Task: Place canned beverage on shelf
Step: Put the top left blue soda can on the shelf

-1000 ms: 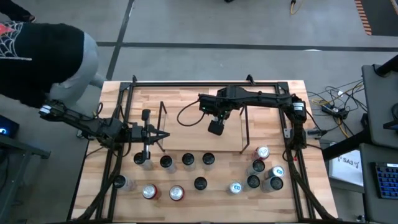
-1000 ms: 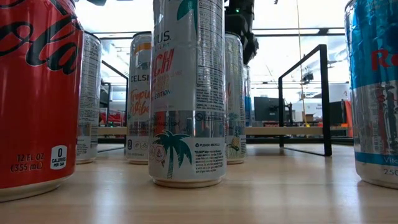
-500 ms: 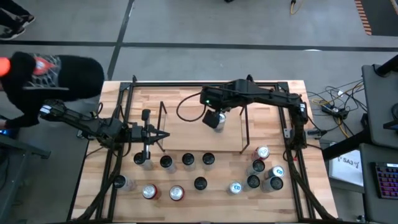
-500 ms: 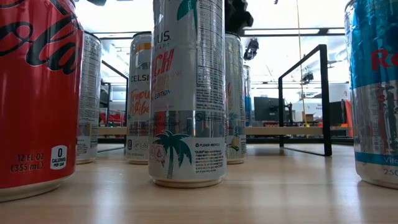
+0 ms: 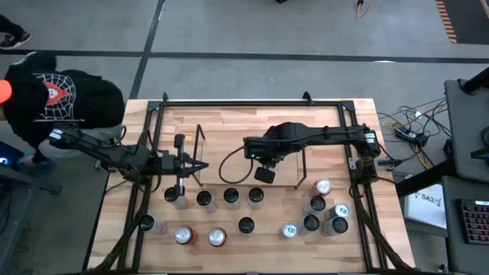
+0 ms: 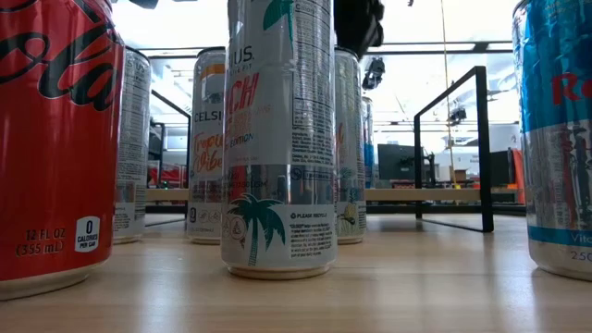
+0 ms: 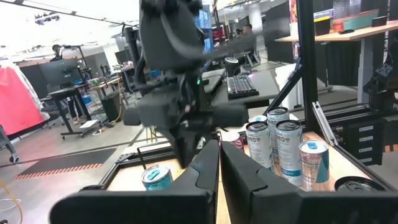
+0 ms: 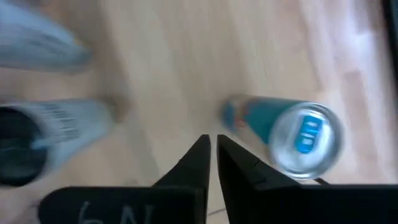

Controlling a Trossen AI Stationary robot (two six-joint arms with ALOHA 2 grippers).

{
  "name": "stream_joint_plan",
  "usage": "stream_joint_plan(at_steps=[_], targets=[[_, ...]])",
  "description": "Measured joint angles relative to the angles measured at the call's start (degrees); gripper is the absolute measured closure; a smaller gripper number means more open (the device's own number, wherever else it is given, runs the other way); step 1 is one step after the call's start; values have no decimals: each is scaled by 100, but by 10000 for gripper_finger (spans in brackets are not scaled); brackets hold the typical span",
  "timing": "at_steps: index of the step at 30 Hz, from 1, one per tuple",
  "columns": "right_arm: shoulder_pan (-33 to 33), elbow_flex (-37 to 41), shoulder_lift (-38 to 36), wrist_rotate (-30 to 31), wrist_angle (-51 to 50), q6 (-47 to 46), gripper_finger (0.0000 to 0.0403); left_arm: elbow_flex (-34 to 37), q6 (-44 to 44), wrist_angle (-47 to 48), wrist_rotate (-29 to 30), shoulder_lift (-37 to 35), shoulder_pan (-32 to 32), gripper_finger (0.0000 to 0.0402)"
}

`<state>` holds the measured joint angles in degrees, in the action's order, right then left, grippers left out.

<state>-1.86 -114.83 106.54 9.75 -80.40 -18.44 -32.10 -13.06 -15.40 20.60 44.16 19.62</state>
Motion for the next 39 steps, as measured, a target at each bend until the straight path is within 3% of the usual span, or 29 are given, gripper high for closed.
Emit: stream_joint_plan(at_steps=[14,39], targets=[[415,991,7,394,158,2,394,0,2,0,0,0,0,402],[642,1048,7,689,485,276,394,0,0,2,0,0,0,402]])
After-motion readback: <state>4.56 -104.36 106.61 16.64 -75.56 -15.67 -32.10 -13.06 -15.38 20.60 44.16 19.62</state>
